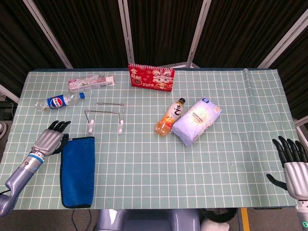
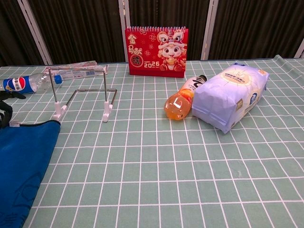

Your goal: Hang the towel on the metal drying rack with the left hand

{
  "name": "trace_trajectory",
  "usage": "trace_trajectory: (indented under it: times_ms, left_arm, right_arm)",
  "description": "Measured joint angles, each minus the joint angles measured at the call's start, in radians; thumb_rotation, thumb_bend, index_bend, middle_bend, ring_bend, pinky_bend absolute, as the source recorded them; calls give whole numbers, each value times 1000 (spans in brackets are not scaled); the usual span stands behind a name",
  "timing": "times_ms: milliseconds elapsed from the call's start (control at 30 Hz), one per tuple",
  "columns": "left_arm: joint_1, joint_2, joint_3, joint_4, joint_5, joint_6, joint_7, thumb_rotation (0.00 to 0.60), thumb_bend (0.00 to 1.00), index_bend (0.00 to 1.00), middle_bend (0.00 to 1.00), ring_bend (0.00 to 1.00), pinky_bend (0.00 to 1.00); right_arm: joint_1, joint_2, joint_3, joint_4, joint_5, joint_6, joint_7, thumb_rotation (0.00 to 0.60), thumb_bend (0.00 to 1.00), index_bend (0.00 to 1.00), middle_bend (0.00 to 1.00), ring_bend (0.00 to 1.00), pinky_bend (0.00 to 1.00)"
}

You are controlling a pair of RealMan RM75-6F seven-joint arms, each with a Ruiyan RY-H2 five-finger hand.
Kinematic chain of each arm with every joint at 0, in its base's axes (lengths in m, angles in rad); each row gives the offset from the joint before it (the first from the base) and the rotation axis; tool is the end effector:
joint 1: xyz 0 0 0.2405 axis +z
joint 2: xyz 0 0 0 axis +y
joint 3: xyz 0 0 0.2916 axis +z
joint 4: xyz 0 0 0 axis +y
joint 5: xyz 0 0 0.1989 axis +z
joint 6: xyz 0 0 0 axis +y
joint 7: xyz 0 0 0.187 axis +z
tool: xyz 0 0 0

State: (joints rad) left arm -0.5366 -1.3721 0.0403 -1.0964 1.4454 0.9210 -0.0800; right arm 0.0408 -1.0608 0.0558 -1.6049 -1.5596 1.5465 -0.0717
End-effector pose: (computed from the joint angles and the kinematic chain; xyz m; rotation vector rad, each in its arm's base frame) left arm -0.3564 0.3711 0.0601 -1.8730 -0.8891 -0.5492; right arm -0.3360 -0.2119 0.2123 1.4138 -0.7510 0.8433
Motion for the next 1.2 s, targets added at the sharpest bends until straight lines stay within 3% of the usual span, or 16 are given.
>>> trace_trajectory:
  times_ms: [100,167,600,1200]
  left_arm:
    - [3,-3,-5,16,-7,-4,-34,600,507,86,0,0,0]
    - [6,-1,-9,21,-7,0,-59,600,484,47,0,0,0]
    - [-12,15,-32,-46,-31,-40,-38,600,483,257,0,0,0]
    - [-74,-70,-82,-88,-109,-110,80,600,483,271,0,0,0]
  right_arm:
    - [0,1,0,-1,1,0,1,600,0,25,0,0,0]
    - [0,2,0,-1,1,0,3,600,0,25,0,0,0]
    - [1,3,-3,-5,-3,-3,1,600,0,26,0,0,0]
    - [8,3,3,2,19,-23,6,600,0,26,0,0,0]
